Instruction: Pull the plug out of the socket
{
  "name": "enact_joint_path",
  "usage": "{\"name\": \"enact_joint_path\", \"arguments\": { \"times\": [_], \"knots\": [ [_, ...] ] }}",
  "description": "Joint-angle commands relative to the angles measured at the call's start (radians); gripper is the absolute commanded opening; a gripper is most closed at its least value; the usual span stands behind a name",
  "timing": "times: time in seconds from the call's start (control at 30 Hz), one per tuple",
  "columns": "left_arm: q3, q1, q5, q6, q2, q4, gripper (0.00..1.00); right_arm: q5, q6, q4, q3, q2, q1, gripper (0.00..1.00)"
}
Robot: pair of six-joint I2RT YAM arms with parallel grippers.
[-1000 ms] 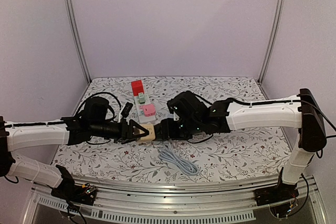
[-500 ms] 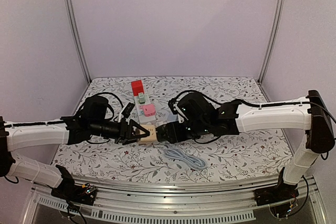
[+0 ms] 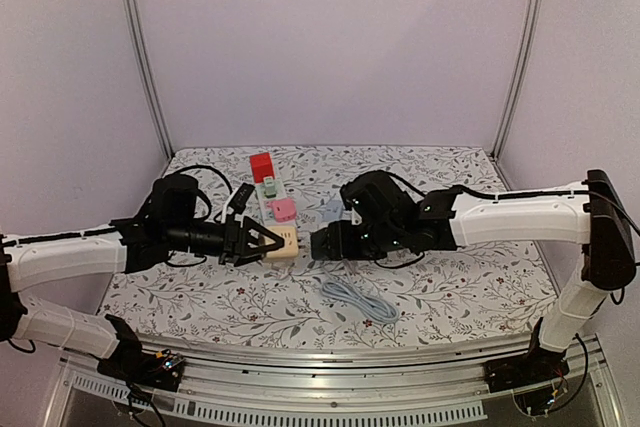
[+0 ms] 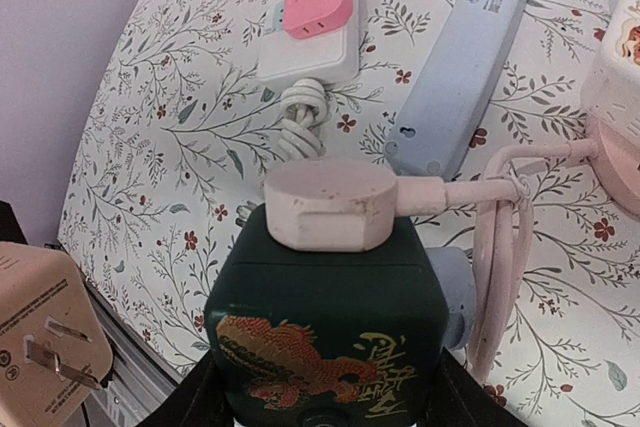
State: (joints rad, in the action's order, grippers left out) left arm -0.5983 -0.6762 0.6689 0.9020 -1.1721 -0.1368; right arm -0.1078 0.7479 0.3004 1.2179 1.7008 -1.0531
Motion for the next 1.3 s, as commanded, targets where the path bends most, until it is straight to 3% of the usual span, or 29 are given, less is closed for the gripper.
{"name": "enact_joint_path", "arguments": {
  "times": [0.0, 0.2, 0.3, 0.47, 0.67, 1.07, 1.2, 1.27],
  "knots": [
    [-0.035, 0.069, -0.034, -0.058, 0.068, 0.105, 0.04, -0.063, 0.046, -0.017, 0.011, -0.033, 0.037, 0.29],
    [-0.085, 0.289, -0.293, -0.217, 0.129, 0.604, 0.05, -0.079, 0.012, 0.002, 0.009, -0.057, 0.063, 0.29],
    [-0.074, 0.426, -0.349, -0.259, 0.145, 0.704, 0.05, -0.081, -0.016, 0.01, 0.025, -0.057, 0.068, 0.29],
    [-0.054, 0.607, -0.397, -0.293, 0.14, 0.727, 0.07, -0.069, -0.065, 0.021, 0.072, -0.035, 0.076, 0.29],
    [-0.029, 0.748, -0.428, -0.28, 0.079, 0.681, 0.12, 0.001, -0.101, 0.023, 0.112, 0.003, 0.077, 0.29],
    [0.008, 0.846, -0.365, -0.279, -0.054, 0.574, 0.2, -0.014, -0.11, 0.023, 0.084, -0.024, 0.077, 0.29],
    [0.007, 0.858, -0.343, -0.269, -0.091, 0.546, 0.29, -0.01, -0.114, 0.023, 0.087, -0.022, 0.076, 0.29],
    [0.005, 0.861, -0.343, -0.27, -0.099, 0.552, 0.39, -0.004, -0.114, 0.023, 0.087, -0.02, 0.077, 0.29]
  ]
}}
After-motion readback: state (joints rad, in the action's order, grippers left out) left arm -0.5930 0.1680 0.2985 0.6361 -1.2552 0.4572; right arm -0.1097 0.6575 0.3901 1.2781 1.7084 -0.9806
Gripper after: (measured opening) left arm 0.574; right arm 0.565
